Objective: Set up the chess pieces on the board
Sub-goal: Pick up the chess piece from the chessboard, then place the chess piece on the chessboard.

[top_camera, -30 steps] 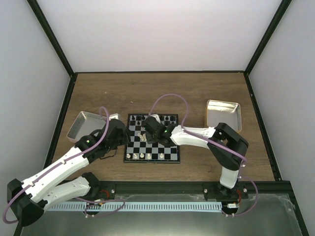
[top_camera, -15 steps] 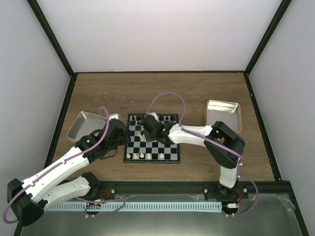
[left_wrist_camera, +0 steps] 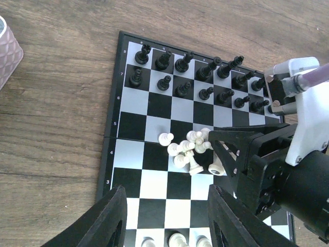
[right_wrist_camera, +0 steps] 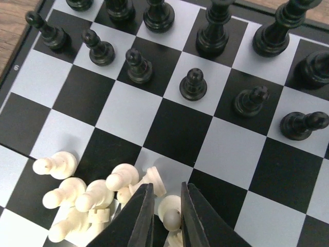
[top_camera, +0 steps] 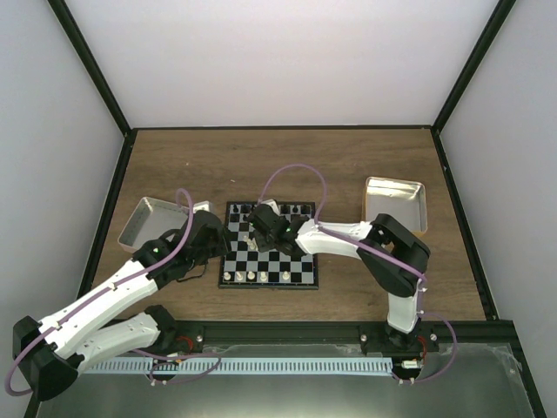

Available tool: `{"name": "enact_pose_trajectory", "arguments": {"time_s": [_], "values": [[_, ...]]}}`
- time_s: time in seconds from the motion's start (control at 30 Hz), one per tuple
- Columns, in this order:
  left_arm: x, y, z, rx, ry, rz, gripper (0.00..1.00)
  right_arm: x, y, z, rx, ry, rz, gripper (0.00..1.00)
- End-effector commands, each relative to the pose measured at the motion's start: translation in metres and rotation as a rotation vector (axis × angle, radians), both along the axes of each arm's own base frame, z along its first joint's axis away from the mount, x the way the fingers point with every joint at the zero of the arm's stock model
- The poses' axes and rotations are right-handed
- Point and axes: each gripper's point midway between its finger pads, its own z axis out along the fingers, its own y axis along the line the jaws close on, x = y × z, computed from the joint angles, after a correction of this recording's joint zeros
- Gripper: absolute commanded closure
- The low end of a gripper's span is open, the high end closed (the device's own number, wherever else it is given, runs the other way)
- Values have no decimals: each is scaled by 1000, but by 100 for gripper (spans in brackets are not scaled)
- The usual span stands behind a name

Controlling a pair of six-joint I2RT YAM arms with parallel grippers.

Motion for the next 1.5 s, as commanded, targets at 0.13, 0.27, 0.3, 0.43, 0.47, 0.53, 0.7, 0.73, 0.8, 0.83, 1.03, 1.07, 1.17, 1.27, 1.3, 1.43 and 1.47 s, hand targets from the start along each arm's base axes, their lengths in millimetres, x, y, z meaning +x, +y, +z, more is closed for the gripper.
{"name": "enact_pose_trajectory", "arguments": {"time_s": [0.13, 0.27, 0.3, 0.43, 0.47, 0.53, 0.7, 0.73, 0.8, 0.83, 1.03, 1.07, 1.17, 1.27, 1.3, 1.43, 1.47], "values": [[-1, 2, 0, -8, 0, 11, 55, 12, 1, 2, -9, -17, -32, 88], [-1, 3, 0, -8, -1, 13, 55, 14, 2, 14, 9, -39, -30, 93], [-1, 2, 0, -10, -1, 12, 55, 14, 2, 18, 17, -46, -29, 93], [0, 2, 0, -9, -4, 11, 55, 14, 3, 44, 71, -83, -21, 93], [0, 2, 0, -10, -4, 12, 55, 13, 2, 50, 84, -90, -23, 93], [0, 2, 0, -10, -3, 11, 55, 11, 0, 61, 112, -104, -29, 92], [0, 0, 0, -13, -3, 5, 55, 1, -19, 71, 141, -109, -63, 92], [0, 0, -1, -14, -2, 2, 55, -3, -27, 67, 132, -101, -79, 91], [0, -1, -2, -16, -1, -4, 54, -13, -46, 57, 112, -80, -114, 91], [0, -2, -2, -18, -1, -5, 54, -19, -56, 51, 99, -64, -132, 91], [0, -6, -8, -20, 7, -26, 54, -57, -113, 24, 56, 31, -238, 91], [1, -8, -9, -21, 7, -30, 54, -62, -118, 20, 54, 44, -246, 90], [2, -12, -11, -20, 13, -41, 54, -72, -129, 12, 55, 70, -264, 90], [3, -15, -13, -23, 19, -49, 54, -77, -130, 5, 63, 95, -265, 90], [3, -16, -13, -26, 20, -51, 54, -77, -129, 2, 64, 102, -264, 90], [3, -17, -13, -28, 22, -53, 54, -78, -125, -4, 57, 121, -252, 91], [3, -16, -13, -26, 22, -52, 54, -79, -124, -5, 54, 126, -248, 91]]}}
